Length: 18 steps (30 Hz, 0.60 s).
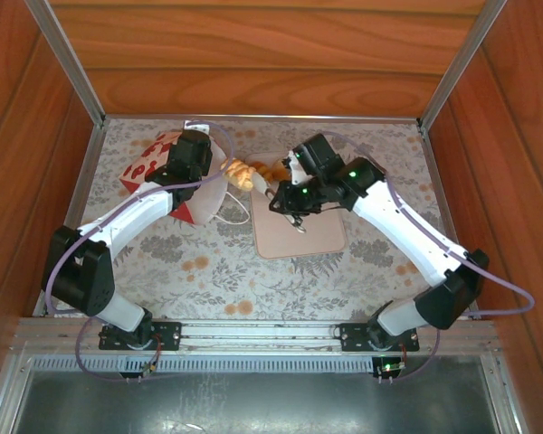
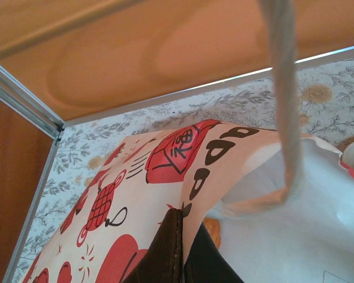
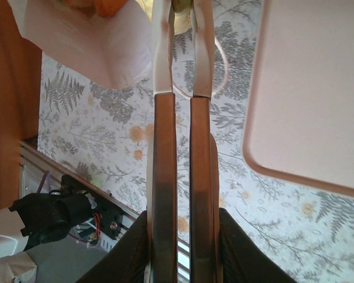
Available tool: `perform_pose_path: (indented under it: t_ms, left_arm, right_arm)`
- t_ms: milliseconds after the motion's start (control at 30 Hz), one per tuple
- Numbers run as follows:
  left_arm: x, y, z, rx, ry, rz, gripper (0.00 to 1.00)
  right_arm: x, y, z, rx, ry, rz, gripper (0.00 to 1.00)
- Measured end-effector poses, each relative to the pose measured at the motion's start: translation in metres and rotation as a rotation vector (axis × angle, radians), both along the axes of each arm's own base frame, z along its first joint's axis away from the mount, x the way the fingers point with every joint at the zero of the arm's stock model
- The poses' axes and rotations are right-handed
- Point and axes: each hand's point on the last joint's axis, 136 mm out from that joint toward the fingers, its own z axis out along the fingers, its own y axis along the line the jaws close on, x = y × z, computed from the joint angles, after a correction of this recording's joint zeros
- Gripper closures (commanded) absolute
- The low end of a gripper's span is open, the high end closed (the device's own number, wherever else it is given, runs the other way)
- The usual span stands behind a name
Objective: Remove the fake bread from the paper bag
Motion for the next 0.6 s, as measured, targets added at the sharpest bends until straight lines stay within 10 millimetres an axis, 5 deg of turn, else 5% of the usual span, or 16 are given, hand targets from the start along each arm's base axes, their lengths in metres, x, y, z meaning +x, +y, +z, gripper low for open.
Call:
perform_pose_path:
  t_ms: [300, 600]
  left_arm:
    - [0.000, 0.000, 0.000, -0.015, -0.002, 0.005, 1.00]
    - [0.000, -0.002, 0.000, -0.037, -0.002, 0.004, 1.00]
  right_arm:
    - [-0.002, -0.065, 0.002, -0.008, -0.045, -0.208, 1.00]
    - [-0.010, -0.128, -0.066, -0.089, 0.095, -0.455, 1.00]
